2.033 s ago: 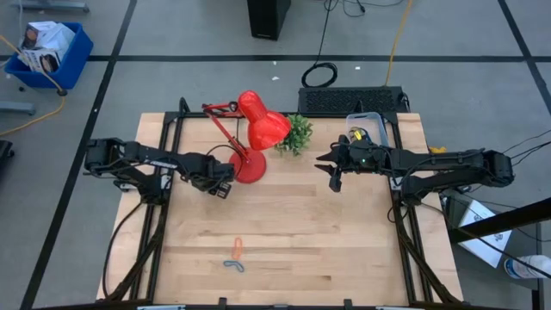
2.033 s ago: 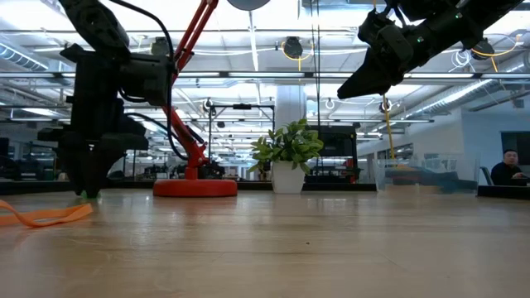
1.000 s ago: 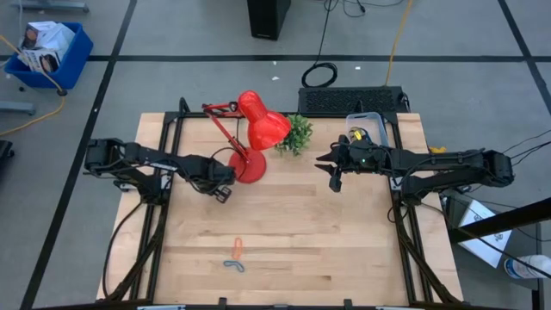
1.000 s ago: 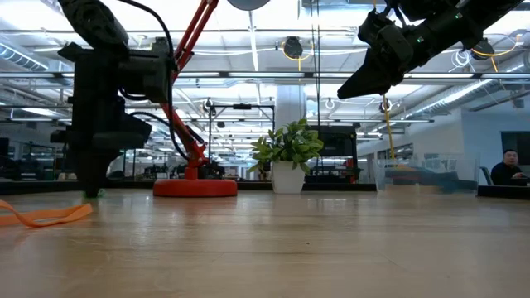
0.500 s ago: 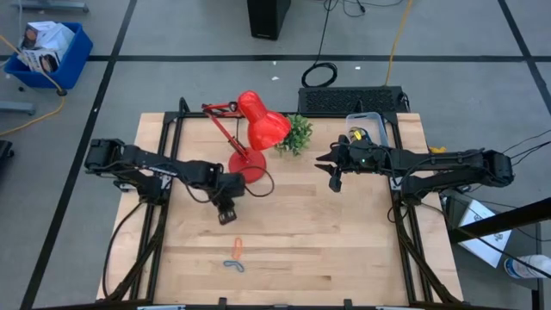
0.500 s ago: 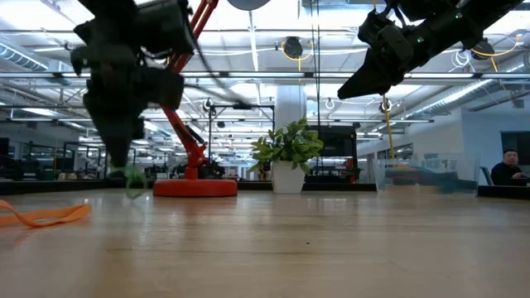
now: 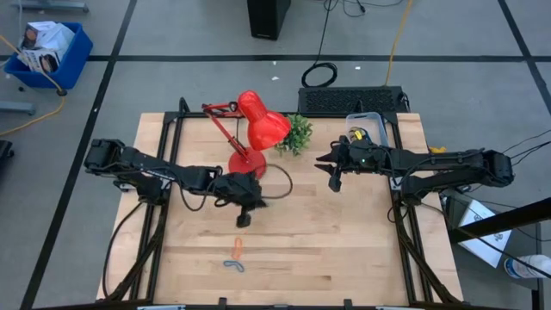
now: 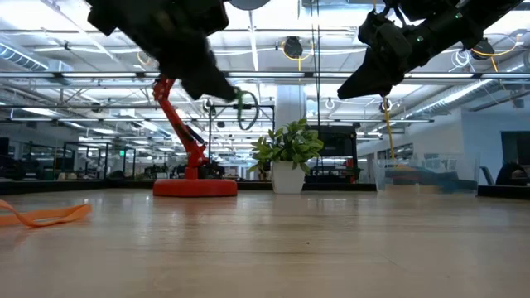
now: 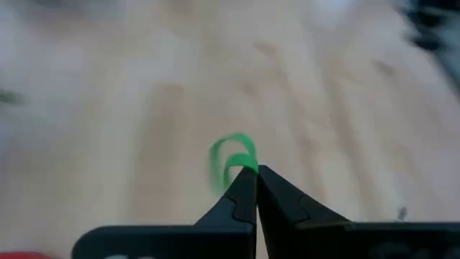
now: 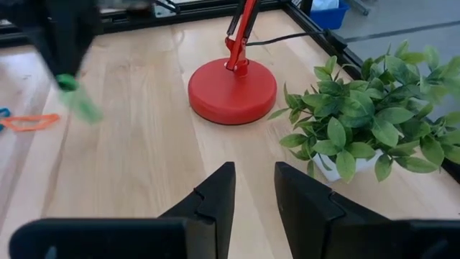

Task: Pick and place rubber bands into bin
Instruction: Put the green rubber band into the transparent bin

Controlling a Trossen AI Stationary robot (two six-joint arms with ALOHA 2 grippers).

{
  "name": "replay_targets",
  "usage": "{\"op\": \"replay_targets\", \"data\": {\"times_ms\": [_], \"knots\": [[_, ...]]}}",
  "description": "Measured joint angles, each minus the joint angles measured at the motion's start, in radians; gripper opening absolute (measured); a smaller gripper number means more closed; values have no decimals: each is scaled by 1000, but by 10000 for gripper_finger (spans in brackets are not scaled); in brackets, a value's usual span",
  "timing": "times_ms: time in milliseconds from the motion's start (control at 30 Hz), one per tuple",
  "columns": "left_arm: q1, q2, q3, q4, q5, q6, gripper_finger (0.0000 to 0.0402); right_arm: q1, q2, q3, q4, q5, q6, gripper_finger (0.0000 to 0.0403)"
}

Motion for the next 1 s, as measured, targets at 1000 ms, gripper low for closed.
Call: {"op": "replay_targets", "data": {"times_ms": [1000], "knots": [[63, 3, 2, 275, -134, 187, 11, 141, 245, 1, 525, -158, -336, 199]]}}
